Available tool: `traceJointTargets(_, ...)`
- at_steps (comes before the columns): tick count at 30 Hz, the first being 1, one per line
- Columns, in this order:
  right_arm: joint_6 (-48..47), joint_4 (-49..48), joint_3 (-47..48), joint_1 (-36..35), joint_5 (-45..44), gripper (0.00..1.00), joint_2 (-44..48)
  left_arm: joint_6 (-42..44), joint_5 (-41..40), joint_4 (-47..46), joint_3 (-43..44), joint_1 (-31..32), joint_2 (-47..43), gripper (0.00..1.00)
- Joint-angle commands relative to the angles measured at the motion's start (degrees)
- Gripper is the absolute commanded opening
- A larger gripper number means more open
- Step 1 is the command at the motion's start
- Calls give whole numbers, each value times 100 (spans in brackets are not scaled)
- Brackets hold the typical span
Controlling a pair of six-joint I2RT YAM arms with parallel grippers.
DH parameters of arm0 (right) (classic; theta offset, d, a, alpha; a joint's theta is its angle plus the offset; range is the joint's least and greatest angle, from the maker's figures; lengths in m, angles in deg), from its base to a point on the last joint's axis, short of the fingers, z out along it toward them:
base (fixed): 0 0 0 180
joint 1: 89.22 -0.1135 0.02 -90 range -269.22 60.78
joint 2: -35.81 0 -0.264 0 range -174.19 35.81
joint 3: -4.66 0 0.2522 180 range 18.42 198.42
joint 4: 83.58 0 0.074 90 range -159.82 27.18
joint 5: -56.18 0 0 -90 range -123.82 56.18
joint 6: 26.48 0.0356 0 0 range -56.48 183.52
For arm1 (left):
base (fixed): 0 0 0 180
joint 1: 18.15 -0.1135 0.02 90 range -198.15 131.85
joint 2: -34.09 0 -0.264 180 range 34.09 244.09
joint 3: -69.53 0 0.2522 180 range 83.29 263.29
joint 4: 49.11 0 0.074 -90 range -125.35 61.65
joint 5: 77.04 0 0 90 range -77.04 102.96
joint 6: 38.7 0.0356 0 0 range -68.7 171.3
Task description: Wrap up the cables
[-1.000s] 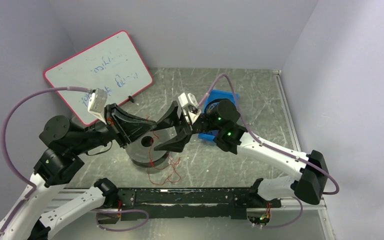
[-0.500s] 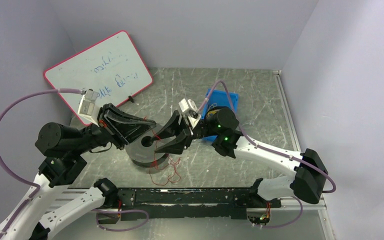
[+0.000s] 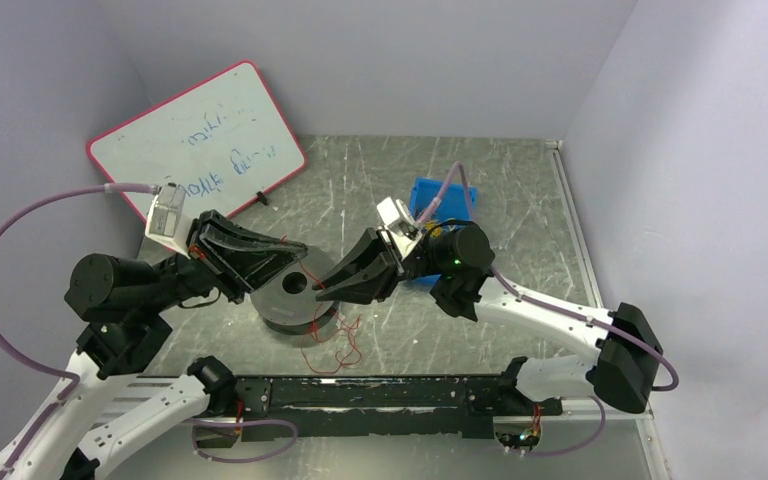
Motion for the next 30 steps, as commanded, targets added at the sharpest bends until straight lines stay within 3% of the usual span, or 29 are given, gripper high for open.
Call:
traceJointTargets(1, 161, -467, -106, -31, -79, 22, 232, 21, -67, -223, -94, -8, -96, 7)
traceJointTargets(3, 176, -496, -144, -31, -137, 17, 301, 40, -84, -180, -144, -15, -111, 7)
traceJointTargets(5, 142, -441, -200, -37, -276, 0, 401, 38, -101, -164, -220, -9, -141, 7)
traceJointTargets(23, -872, 1231, -679, -37, -2152, 0, 1747, 152, -750, 301, -883, -14, -950, 7)
traceJointTargets(30, -943, 1402, -619, -37, -2135, 0, 1766, 154, -815, 321, -900, -15, -963, 11)
